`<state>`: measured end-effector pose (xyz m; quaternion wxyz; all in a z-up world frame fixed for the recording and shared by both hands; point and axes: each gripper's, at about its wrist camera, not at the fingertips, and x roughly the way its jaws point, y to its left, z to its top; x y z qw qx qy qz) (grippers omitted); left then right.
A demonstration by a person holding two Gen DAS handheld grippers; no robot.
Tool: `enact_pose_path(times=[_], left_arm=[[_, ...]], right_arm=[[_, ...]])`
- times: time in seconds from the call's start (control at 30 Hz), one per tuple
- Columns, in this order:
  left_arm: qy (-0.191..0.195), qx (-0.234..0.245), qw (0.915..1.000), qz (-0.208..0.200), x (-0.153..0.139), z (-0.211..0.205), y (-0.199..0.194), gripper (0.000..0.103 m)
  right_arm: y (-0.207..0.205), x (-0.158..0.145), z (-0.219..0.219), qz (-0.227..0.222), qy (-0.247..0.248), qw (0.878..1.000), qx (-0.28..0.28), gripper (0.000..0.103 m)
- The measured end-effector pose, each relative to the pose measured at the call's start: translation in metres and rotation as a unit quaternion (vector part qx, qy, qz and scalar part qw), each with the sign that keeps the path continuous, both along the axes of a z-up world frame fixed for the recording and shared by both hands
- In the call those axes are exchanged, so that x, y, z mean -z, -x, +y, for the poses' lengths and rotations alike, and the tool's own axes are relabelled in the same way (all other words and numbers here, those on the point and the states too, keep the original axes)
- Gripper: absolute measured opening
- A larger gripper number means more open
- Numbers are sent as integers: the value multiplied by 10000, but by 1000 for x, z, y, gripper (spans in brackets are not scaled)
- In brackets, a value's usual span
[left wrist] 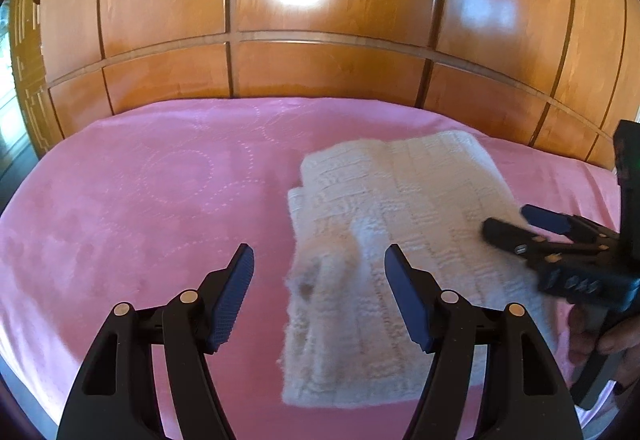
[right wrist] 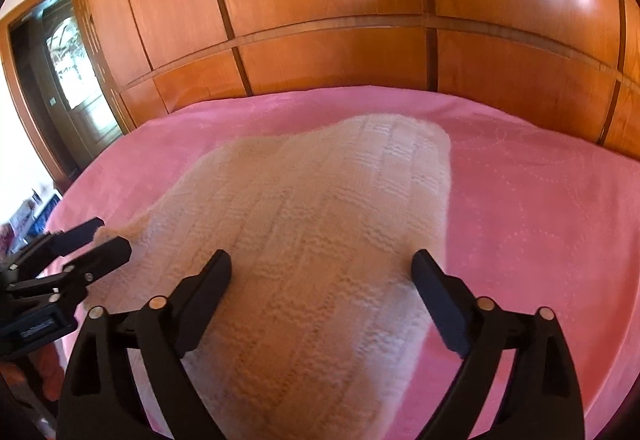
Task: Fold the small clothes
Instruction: 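Grasp the sweater with both grippers and fold it over once more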
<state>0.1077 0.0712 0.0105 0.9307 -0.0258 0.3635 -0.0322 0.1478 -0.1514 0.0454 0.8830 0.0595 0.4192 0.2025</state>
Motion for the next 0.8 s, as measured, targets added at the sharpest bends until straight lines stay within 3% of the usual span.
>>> enact_pose_path(times=[0.1,0.2,0.33,0.47,0.53,0.57,0.6,0.67,0.73,0.8], left_arm=[[149,-52,9997,170,11,13,-7,76],[566,-10,9972,485,27,29,-17,76],[1647,141,9820,913,51,55,-35,78],[2461,390,9620,1120,70,69,-48,76],[2764,619,9521,1151,76,70,-50,60],[2919,778,9463,1153,77,69,-51,47],[2943,829,9457,1106,77,68,-51,43],[3078,925,9406,1092,79,66,-49,36],[3397,907,9297,1102,80,69,-47,32],[3474,908,9276,1026,75,68,-41,30]], right_arm=[[-7,7,-17,262,-345,9990,141,94],[-16,18,-31,600,-862,9943,154,96],[-23,31,-41,935,-1434,9851,141,98],[-27,49,-49,1388,-2081,9682,38,96],[-27,50,-48,1413,-2200,9652,-56,91],[-27,51,-47,1448,-2275,9629,-114,86],[-28,51,-46,1459,-2300,9621,-134,82],[-27,47,-47,1452,-2362,9607,-135,65],[-22,37,-49,1332,-2307,9637,-163,56],[-15,25,-48,1200,-2182,9683,-206,53]])
